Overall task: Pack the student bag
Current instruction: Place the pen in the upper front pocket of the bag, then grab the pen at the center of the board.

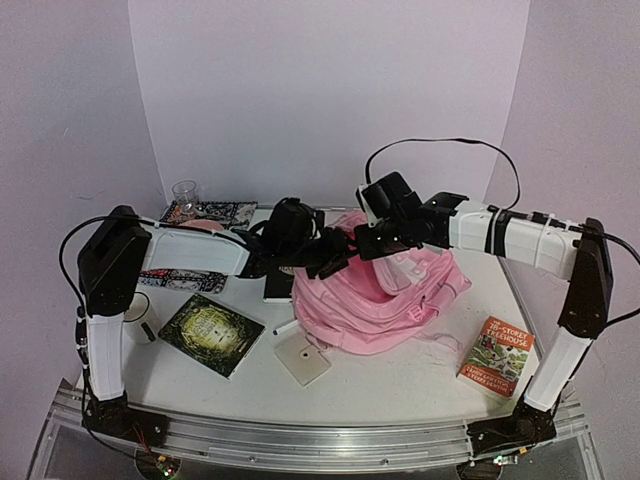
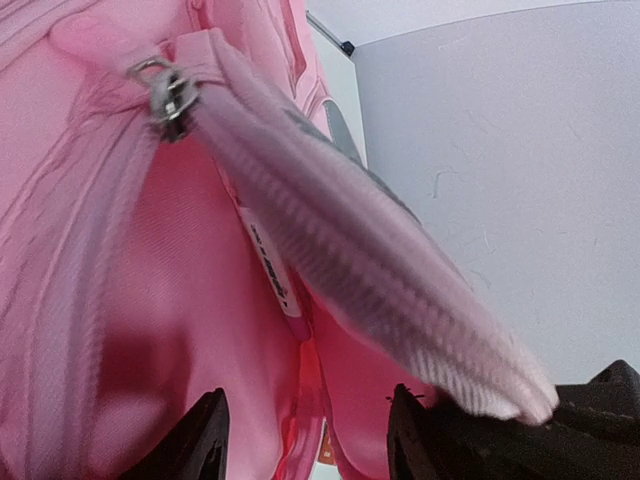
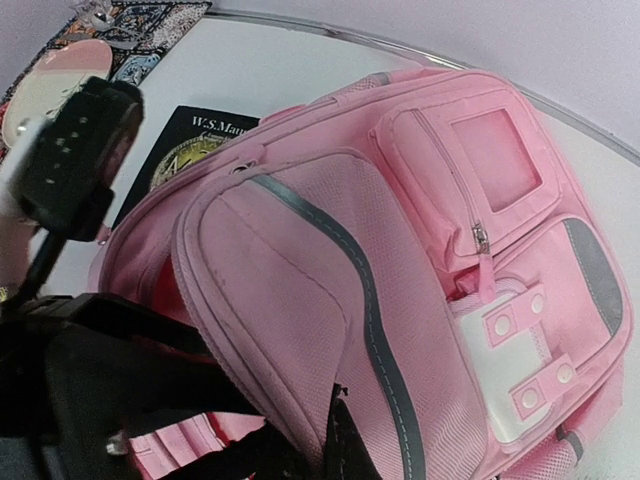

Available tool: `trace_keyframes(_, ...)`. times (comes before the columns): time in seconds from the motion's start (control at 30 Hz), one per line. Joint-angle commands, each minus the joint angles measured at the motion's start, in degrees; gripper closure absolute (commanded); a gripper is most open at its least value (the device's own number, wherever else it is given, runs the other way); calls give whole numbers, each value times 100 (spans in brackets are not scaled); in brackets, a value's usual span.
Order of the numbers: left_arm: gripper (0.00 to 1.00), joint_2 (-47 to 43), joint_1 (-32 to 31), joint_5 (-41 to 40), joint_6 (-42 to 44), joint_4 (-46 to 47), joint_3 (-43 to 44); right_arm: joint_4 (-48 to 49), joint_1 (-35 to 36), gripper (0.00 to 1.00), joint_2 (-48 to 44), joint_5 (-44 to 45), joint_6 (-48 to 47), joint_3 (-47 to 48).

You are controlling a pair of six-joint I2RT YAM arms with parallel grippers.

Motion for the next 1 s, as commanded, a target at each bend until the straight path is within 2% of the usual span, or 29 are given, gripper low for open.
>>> trace_keyframes(0.0, 36, -854, -22, -84, 833, 270, -453, 432, 2, 100, -494, 640, -121, -72)
trace_keyframes(0.1, 27, -1240, 32, -194, 1380, 272, -945, 421, -59, 100, -615, 747, -168, -176)
trace_keyframes(0.23, 20, -1751, 118, -263, 2034, 176, -1506, 421, -108, 100, -741, 809, -251, -284)
trace_keyframes(0.37, 16, -2144, 146, -627, 2818, -575, -1775, 391, -162, 100, -818, 860, -340, -357)
trace_keyframes(0.7, 16, -2228, 146, -1228, 4410, -2468, -1886, 353, -262, 100, -928, 871, -409, -443)
trace_keyframes(0.97, 22, -1856, 96, -1641, 5262, -3327, -1772, 344, -265, 100, -922, 758, -403, -479)
